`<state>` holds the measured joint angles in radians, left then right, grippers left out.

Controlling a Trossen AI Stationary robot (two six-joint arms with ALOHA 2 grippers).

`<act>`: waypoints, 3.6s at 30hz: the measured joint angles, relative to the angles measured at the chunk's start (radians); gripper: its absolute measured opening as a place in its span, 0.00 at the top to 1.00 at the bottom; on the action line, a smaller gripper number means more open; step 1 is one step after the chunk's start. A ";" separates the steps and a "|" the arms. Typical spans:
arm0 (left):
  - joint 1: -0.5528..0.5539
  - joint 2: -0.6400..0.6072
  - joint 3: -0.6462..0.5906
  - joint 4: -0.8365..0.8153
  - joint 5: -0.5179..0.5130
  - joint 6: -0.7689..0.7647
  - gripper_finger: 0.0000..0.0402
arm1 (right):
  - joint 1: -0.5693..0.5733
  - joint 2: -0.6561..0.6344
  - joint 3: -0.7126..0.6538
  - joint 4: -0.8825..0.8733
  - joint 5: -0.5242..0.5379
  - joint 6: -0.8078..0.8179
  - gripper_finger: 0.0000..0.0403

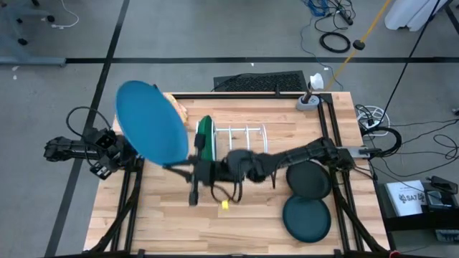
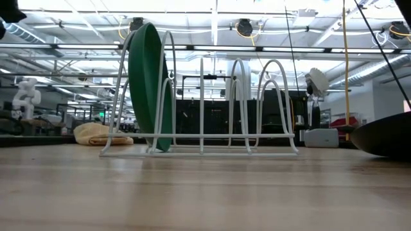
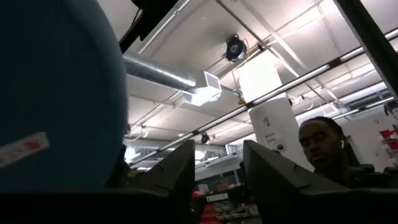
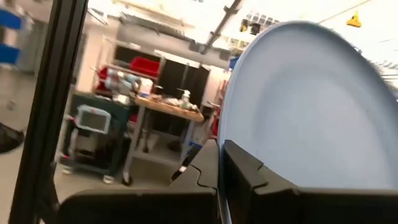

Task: Sort dishes
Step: Put the blue plate in the dish rack, then put the black plate in the dish rack

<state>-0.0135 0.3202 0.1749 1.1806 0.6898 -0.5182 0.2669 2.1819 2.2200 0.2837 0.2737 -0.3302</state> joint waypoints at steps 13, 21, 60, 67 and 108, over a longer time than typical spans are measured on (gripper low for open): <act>0.000 0.000 0.000 -0.147 0.018 0.000 0.63 | -0.090 -0.118 -0.021 -0.192 -0.062 0.039 1.00; 0.000 0.000 0.000 -0.198 0.018 -0.001 0.63 | -0.140 -0.353 -0.312 -0.123 0.051 0.029 1.00; 0.000 0.000 0.000 -0.269 -0.376 0.351 0.63 | 0.093 -0.199 -1.104 1.284 0.462 0.345 1.00; 0.000 0.000 0.000 -0.253 -0.393 0.351 0.63 | 0.095 -0.132 -1.101 1.284 0.547 0.411 1.00; 0.000 0.000 0.000 -0.275 -0.388 0.314 0.63 | 0.189 -0.306 -1.101 1.022 0.674 0.087 0.50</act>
<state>-0.0135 0.3200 0.1753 0.9053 0.3019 -0.2045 0.4556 1.8757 1.1191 1.3052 0.9472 -0.2431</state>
